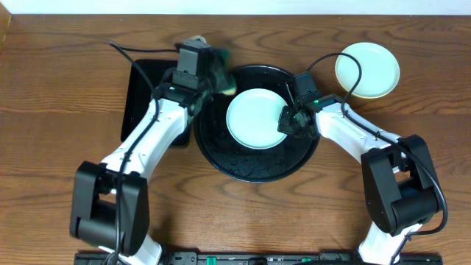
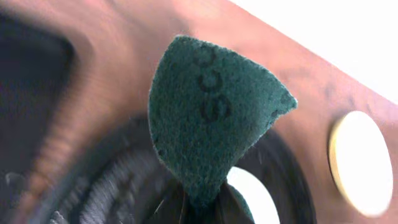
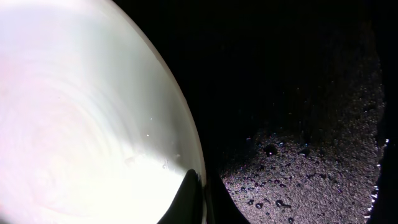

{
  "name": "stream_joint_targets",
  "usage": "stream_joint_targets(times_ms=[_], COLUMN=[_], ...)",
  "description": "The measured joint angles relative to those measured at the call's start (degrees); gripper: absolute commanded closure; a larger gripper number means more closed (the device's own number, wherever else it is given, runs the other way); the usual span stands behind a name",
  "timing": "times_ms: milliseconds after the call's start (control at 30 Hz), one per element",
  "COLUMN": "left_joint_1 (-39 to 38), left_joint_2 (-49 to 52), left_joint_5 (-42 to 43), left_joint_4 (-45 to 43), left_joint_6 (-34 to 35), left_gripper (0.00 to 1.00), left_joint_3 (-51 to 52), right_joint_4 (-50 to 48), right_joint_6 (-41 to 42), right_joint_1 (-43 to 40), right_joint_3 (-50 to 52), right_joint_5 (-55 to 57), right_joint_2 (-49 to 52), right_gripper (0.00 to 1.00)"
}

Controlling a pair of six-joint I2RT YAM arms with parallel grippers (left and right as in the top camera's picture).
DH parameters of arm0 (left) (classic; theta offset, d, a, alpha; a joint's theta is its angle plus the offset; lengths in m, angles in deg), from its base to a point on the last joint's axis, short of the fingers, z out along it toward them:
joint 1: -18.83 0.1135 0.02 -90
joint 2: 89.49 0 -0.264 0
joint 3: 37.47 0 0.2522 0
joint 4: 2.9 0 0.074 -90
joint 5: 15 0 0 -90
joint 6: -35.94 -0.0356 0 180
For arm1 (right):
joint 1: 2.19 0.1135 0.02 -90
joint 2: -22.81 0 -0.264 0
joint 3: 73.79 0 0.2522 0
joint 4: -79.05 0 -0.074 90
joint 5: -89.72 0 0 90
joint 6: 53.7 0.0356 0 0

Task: Clean dirty plates on tray and stack at the side
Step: 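Hold the stained plate with the right gripper and scrub it with the sponge, then move the left gripper with the sponge over the black rectangular tray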

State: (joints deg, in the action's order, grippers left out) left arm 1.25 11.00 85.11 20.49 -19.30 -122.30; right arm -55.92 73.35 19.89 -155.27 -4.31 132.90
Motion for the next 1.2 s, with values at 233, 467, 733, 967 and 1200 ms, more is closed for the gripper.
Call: stream_joint_targets(times_ms=[233, 467, 733, 967, 1200], left_joint_1=[-5.0, -7.1, -8.4, -8.3, -4.8], left_joint_2=[5.6, 12.9, 12.5, 7.0, -4.0], left_joint_5=[6.4, 4.0, -4.5, -22.6, -37.5], left_joint_4=[3.4, 4.0, 6.3, 9.4, 9.7], left_joint_6=[-0.5, -0.7, -1.8, -2.3, -2.8], left_gripper=[0.92, 0.92, 0.92, 0.92, 0.92], left_joint_3=[0.6, 1.1, 0.8, 1.1, 1.3], right_joint_4=[0.0, 0.0, 0.1, 0.3, 0.7], right_joint_6=[0.0, 0.0, 0.0, 0.0, -0.4], right_joint_1=[0.0, 0.0, 0.0, 0.0, 0.0], right_joint_3=[0.0, 0.0, 0.0, 0.0, 0.0], right_joint_5=[0.0, 0.0, 0.0, -0.1, 0.1], right_joint_2=[0.0, 0.0, 0.0, -0.1, -0.2], right_gripper=[0.99, 0.99, 0.99, 0.99, 0.99])
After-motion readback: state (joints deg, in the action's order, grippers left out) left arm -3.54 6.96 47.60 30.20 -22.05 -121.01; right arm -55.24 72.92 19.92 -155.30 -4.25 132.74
